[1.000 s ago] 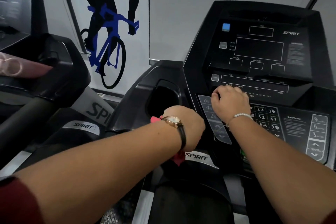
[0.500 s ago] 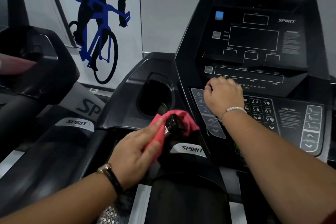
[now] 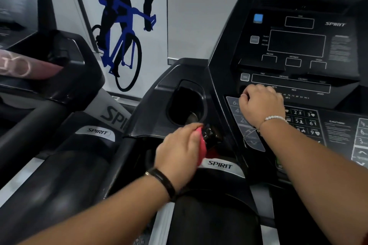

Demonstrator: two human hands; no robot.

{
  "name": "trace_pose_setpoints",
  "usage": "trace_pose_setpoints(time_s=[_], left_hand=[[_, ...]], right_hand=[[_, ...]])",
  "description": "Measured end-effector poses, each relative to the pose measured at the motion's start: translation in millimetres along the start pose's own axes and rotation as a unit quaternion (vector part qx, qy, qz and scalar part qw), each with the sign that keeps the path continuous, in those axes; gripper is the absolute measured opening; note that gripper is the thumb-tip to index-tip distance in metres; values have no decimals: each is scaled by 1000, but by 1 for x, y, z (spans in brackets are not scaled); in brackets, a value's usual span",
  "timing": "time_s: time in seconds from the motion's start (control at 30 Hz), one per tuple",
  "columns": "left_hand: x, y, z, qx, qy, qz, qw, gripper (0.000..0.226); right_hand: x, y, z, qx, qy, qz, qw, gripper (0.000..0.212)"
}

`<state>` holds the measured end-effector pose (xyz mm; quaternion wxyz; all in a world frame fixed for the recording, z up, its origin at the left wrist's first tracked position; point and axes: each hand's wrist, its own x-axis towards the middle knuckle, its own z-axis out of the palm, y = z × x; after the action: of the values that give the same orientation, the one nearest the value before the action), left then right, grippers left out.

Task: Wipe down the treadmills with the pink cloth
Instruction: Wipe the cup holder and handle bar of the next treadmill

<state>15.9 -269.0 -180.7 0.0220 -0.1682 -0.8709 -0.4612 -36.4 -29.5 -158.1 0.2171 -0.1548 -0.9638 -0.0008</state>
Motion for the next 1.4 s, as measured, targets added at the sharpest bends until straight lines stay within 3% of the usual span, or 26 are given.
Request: trace_pose_setpoints(time_s=[0.1, 0.2, 0.37, 0.47, 0.6, 0.7, 0.77, 0.83, 0.9, 0.97, 1.07, 1.13, 1.2, 1.27, 1.33, 1.4], left_hand=[[-15, 6, 5, -23, 36, 56, 998, 38], [-6, -18, -13, -162, -84, 11, 983, 67], [8, -70, -41, -124, -296, -74, 944, 78], [13, -83, -39, -8, -336, -52, 940, 77], [13, -81, -35, 174, -291, -5, 941, 52], [-3, -87, -20, 223, -131, 60, 964, 50], [-12, -97, -5, 265, -13, 111, 958, 49], [-16, -100, 2, 252, 46, 131, 958, 45], [-13, -95, -5, 206, -8, 97, 974, 43], [-3, -92, -15, 171, -120, 43, 977, 43], [15, -90, -24, 162, -265, -13, 951, 37], [19, -91, -26, 172, -291, -6, 941, 36], [11, -90, -25, 168, -246, 12, 955, 36], [-1, -94, -16, 181, -129, 67, 973, 45], [-11, -98, -5, 214, -13, 114, 970, 49], [-14, -102, 4, 233, 47, 128, 963, 50]], right_hand=[[-2, 0, -1, -5, 4, -3, 1000, 31], [-5, 0, -2, -6, 5, -5, 1000, 32], [-6, -2, -3, -5, 0, -1, 1000, 33], [-6, -2, -4, -2, 2, 2, 1000, 33], [-6, -3, -6, -3, -2, 0, 1000, 32], [-6, -1, -7, 1, -3, 0, 1000, 32], [-7, -1, -7, 2, -1, 0, 1000, 32], [-6, -2, -6, 3, -3, 0, 1000, 32], [-6, -2, -6, 3, -2, 0, 1000, 32], [-5, -2, -6, 5, 0, -2, 1000, 31], [-6, -1, -6, 4, 1, 0, 1000, 31], [-5, -2, -6, 4, 2, 0, 1000, 31], [-4, -2, -5, 2, 2, -2, 1000, 32], [-4, -1, -5, -3, 7, 0, 1000, 33], [-4, -3, -4, -7, 13, 0, 1000, 33], [-5, -2, -5, -9, 2, 1, 1000, 34]])
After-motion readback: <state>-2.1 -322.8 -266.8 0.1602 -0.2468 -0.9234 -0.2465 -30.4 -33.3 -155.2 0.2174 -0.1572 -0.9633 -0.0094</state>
